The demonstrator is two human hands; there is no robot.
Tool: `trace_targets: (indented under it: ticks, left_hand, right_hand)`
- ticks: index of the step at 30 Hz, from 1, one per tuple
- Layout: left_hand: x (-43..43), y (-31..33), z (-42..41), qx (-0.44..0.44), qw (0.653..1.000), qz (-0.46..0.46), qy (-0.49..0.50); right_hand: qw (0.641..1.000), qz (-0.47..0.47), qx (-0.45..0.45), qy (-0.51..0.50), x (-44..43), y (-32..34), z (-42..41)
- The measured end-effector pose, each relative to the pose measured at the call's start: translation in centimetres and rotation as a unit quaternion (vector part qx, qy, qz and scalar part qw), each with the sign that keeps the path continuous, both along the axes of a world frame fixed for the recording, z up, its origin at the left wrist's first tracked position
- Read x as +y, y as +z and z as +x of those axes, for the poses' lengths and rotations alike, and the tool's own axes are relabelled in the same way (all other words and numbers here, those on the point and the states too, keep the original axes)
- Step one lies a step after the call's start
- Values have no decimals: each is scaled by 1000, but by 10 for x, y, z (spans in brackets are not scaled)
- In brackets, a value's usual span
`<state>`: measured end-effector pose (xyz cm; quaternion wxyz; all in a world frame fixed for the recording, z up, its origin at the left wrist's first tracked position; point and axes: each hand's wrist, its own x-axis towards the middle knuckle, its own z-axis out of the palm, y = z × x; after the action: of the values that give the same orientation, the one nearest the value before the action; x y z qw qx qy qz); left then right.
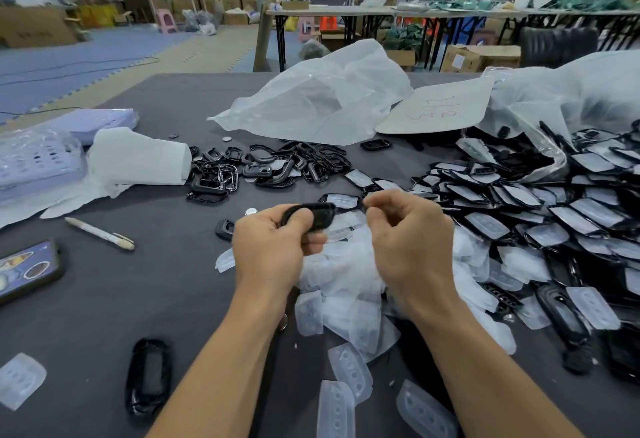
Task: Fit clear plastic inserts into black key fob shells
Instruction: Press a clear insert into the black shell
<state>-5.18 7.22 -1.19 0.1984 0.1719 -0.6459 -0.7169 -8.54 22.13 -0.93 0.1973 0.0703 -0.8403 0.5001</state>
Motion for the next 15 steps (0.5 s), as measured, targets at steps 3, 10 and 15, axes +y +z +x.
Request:
trace_targets:
  ticks: [3, 10, 15]
  left_hand:
    - [-9, 0, -2, -2, 997, 71, 43]
    - [-10, 0, -7, -18, 982, 185, 42]
    - [-13, 2, -7, -12, 980, 199, 21]
  right_hand:
    - [994, 104, -27, 0, 9, 3, 0]
    - [929, 343, -75, 116, -12, 1, 9]
    - [967, 236, -43, 87, -14, -2, 10]
